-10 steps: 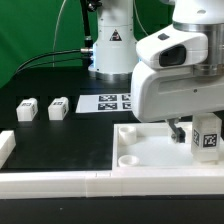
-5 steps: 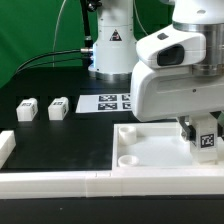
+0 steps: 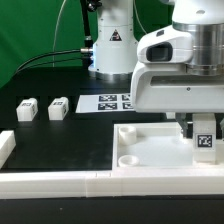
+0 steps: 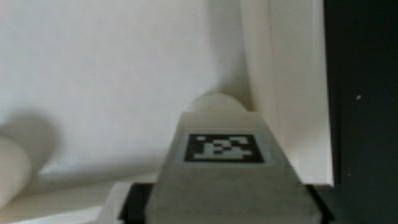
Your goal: Assemble one leg
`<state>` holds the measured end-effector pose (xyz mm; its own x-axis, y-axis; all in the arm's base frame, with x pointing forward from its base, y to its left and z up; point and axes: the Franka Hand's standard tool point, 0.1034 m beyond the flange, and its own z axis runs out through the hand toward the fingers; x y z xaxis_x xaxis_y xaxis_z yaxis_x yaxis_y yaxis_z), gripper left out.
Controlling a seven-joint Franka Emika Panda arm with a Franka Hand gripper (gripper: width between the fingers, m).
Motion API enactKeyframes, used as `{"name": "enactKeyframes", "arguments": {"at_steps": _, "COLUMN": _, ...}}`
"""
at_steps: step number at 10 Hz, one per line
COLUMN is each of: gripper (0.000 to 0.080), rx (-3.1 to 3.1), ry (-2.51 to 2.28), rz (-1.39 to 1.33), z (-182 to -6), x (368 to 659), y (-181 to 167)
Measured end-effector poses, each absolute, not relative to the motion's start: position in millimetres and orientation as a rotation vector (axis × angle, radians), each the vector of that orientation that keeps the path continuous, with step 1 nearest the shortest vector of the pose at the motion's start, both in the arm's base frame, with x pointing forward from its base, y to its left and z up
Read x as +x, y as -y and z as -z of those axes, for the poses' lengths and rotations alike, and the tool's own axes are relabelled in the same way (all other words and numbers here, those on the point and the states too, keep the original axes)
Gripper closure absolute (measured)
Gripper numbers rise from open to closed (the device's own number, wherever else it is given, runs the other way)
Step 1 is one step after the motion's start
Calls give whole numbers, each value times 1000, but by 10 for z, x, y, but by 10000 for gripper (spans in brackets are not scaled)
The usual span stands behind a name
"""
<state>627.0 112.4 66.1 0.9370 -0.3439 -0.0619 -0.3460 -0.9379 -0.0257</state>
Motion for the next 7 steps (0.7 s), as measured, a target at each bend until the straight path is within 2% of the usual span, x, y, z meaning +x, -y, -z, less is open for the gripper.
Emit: {"name": "enactKeyframes", "arguments": {"at_steps": 7, "gripper": 506, "rx": -2698, "ry": -1535, "rz": -127, "z": -646, "x": 6253, "y": -1148}}
